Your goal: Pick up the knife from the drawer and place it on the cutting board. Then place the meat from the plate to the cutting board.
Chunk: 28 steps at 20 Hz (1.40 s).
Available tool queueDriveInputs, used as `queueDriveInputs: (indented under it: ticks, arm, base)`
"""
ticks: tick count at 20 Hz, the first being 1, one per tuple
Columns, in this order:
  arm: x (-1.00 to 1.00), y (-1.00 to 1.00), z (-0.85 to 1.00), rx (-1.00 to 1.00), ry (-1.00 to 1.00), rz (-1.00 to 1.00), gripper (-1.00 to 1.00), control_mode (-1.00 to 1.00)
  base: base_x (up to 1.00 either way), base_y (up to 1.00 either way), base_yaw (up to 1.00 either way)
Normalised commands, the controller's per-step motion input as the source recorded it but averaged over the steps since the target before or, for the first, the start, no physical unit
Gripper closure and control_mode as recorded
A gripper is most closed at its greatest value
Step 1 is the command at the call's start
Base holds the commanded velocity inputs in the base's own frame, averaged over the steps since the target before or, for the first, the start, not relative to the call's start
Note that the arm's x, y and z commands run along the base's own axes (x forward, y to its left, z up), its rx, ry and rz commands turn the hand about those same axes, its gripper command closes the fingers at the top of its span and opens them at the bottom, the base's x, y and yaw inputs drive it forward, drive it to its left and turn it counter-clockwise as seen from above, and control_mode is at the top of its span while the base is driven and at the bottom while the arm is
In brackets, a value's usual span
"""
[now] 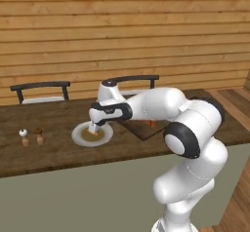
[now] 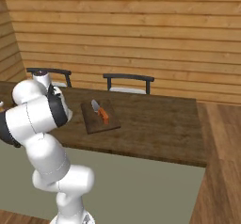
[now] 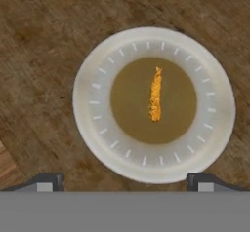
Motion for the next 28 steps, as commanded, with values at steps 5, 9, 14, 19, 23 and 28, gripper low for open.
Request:
queueDriveInputs:
  ticks: [5, 9, 14, 19, 23, 28]
  arm:
    - [0.11, 0.00, -0.18, 0.00, 0.00, 0.00, -1.00, -1.00]
    - [0.30, 0.00, -0.21, 0.00, 0.00, 0.00, -1.00, -1.00]
    - [0.31, 0.33, -0.20, -0.05, 0.01, 0.00, -1.00, -1.00]
    - [0.36, 0.30, -0.21, -0.03, 0.06, 0.00, -1.00, -1.00]
    - [0.36, 0.04, -0.15, -0.03, 0.05, 0.00, -1.00, -1.00]
    - [0.29, 0.01, -0.16, -0.01, 0.04, 0.00, -1.00, -1.00]
  base:
    - [0.00, 0.00, 0.00]
    - [0.00, 0.00, 0.00]
    - [0.00, 0.00, 0.00]
    - [0.00, 0.00, 0.00]
    - [0.00, 0.00, 0.00]
    - [0.00, 0.00, 0.00]
